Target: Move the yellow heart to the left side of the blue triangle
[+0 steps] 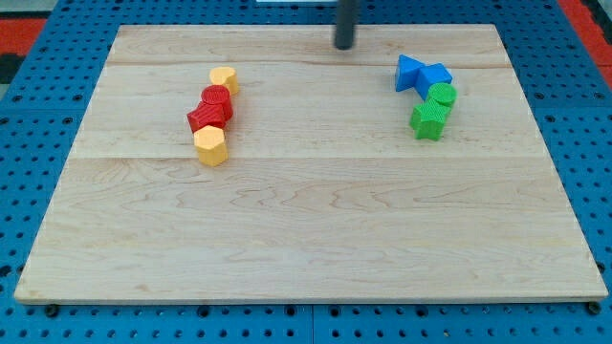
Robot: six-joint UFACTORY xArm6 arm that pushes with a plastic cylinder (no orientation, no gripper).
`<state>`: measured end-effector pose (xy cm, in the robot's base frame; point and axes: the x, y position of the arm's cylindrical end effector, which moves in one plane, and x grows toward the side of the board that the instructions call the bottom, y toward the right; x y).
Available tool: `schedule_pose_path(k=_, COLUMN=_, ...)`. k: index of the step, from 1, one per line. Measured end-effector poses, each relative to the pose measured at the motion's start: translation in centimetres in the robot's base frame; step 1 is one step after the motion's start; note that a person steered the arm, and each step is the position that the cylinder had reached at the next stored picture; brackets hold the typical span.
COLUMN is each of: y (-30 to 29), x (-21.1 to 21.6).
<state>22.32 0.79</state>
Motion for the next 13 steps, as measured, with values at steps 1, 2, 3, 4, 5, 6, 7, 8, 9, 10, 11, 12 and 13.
schedule_pose_path(k=1, y=-10.1, x=0.0)
schedule_pose_path(k=2, y=-17.9, x=2.1)
schedule_pose_path(k=3, y=-19.8, x=4.3)
schedule_pose_path(k=4, y=-19.5, x=7.5)
schedule_pose_path(k=5, y=-16.5, x=10.0)
schedule_pose_path(k=6, y=-11.2, x=10.6)
schedule_pose_path(k=7, y=-6.2, x=10.6)
schedule_pose_path(k=8, y=-10.1, x=10.2)
schedule_pose_path(k=9, y=-16.6, x=7.8)
schedule_pose_path(k=10, y=-13.5, x=6.3)
schedule_pose_path(k=11, y=-7.4, x=7.3)
schedule_pose_path(k=12, y=-1.4, x=7.9)
schedule_pose_path(k=13, y=0.7, x=7.9)
